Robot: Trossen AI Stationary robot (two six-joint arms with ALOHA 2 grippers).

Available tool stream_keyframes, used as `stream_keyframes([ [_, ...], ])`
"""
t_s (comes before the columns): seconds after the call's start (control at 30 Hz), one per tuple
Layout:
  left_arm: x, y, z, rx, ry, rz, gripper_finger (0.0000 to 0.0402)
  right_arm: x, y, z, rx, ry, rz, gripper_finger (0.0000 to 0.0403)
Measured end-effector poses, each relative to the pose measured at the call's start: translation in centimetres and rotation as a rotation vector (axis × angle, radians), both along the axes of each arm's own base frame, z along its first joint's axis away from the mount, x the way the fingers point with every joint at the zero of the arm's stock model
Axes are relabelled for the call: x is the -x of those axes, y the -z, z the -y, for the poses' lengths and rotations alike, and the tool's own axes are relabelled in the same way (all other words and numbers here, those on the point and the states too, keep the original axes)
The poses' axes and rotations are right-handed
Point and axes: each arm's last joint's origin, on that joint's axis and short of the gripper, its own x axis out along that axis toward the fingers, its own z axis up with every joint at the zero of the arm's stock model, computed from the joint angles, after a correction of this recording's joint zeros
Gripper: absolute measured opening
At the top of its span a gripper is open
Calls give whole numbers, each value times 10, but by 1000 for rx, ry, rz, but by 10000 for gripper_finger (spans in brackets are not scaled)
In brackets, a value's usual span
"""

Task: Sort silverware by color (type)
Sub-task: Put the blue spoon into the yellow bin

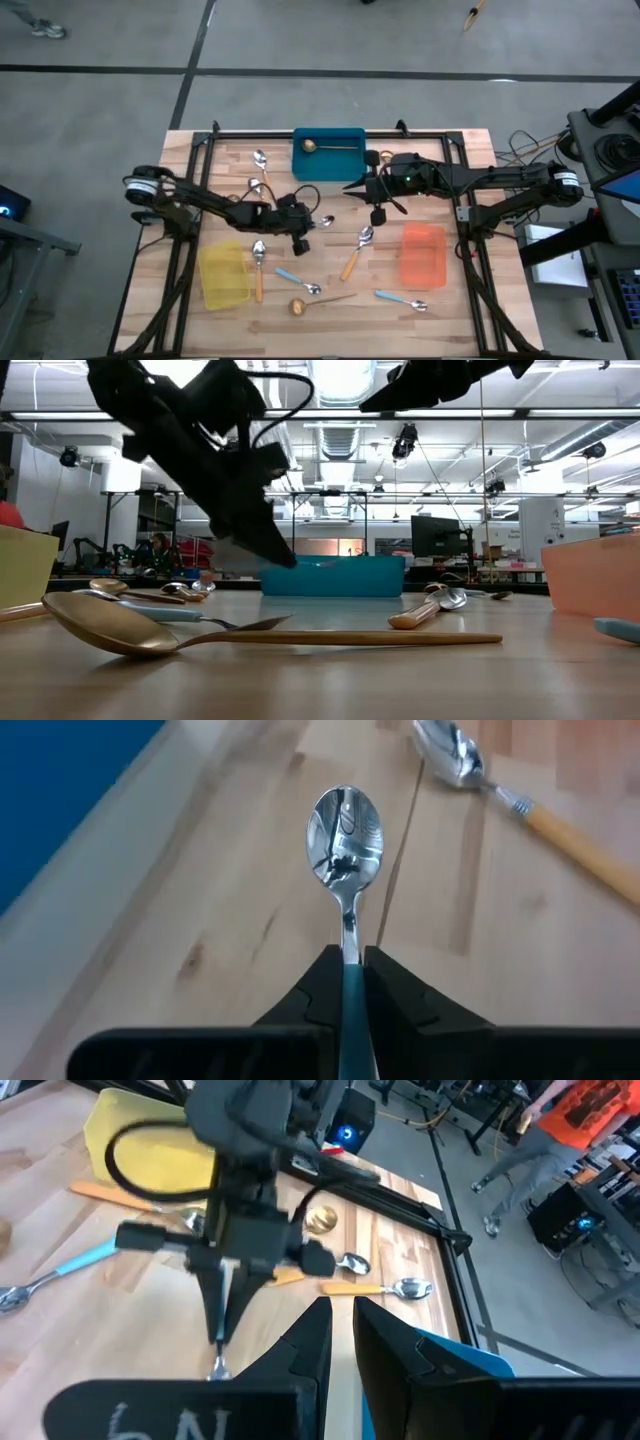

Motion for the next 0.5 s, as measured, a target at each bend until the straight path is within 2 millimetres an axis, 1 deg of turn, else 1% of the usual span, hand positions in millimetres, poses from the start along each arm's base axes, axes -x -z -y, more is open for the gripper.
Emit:
stream_keyframes([
  [0.13, 7, -31, -1, 16, -45, 107, 10, 1, 0, 6, -23, 33, 2, 38],
  [0.33, 24, -70, -3, 19, -64, 221, 10, 2, 1, 16, -57, 81, 3, 38],
  [0.4, 30, -79, -3, 63, -94, 252, 10, 3, 1, 18, -65, 91, 2, 38],
  [0.5, 38, -89, 1, 195, -167, 303, 10, 3, 3, 20, -69, 99, -3, 38],
])
